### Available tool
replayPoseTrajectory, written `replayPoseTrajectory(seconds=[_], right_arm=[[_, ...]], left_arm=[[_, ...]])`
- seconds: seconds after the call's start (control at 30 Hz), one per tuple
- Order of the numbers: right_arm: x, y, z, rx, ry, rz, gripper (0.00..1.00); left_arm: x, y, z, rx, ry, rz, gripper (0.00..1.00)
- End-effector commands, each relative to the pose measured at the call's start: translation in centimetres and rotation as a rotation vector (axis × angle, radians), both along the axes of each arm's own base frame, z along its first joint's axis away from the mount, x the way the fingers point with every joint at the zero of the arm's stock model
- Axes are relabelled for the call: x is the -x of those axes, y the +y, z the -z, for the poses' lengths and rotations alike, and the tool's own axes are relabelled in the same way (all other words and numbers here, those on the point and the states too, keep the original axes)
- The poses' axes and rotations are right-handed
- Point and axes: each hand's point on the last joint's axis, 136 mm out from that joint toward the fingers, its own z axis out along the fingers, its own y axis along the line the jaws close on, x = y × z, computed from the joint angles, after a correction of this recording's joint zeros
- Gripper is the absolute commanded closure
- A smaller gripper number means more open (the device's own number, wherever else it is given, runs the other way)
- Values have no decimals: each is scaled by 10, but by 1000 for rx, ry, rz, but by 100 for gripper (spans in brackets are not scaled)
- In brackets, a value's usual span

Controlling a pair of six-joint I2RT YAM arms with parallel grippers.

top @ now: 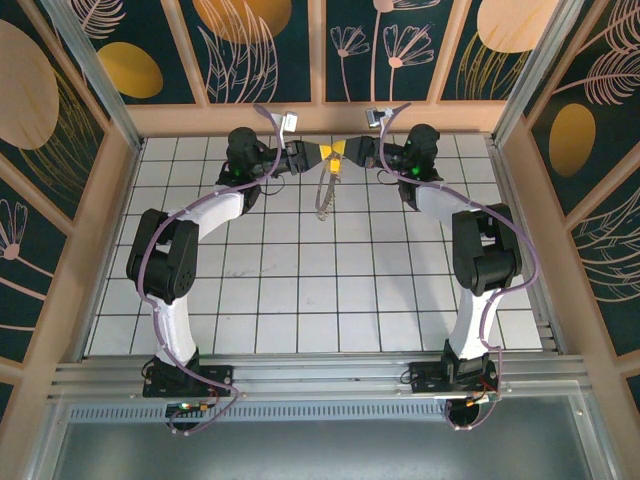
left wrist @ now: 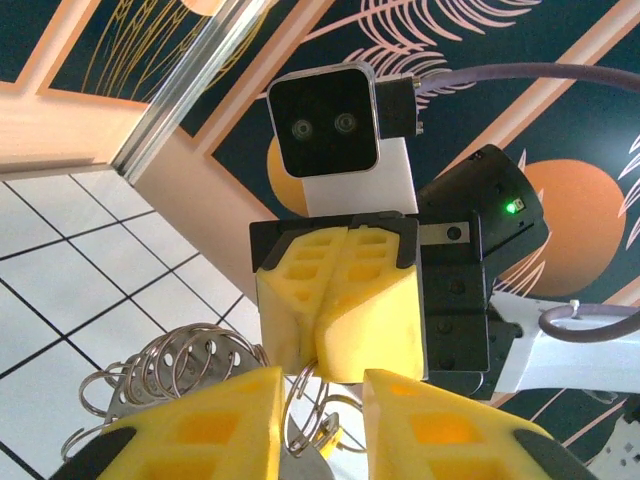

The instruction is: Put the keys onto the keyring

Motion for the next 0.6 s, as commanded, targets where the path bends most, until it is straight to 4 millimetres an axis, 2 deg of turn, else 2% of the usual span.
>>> replayPoseTrajectory(seconds=[0.0, 0.2, 0.57], right_arm=[[4, 3, -20, -30, -82, -9, 100], [3, 3, -20, -31, -80, -8, 100], [3, 4, -15, -30, -72, -9, 100]], left_arm=[[-1, 2, 2, 16, -20, 3, 76], [2, -1, 1, 20, -27, 15, 81], [2, -6, 4, 19, -23, 19, 82]])
